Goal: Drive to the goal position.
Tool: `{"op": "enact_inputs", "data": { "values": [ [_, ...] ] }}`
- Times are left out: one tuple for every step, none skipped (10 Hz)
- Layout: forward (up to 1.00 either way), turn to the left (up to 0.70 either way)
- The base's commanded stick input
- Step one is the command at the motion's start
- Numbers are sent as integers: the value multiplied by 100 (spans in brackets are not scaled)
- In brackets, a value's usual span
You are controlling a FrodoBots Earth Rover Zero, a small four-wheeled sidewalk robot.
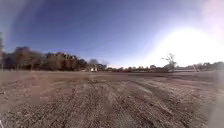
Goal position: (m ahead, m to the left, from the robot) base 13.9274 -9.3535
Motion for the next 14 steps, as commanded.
{"op": "enact_inputs", "data": {
  "values": [
    [50, 6],
    [50, 0],
    [50, 0],
    [50, 3],
    [50, 11],
    [50, 22],
    [50, 11],
    [50, 0],
    [50, 0],
    [50, 0],
    [50, 0],
    [50, 0],
    [50, 0],
    [50, 0]
  ]
}}
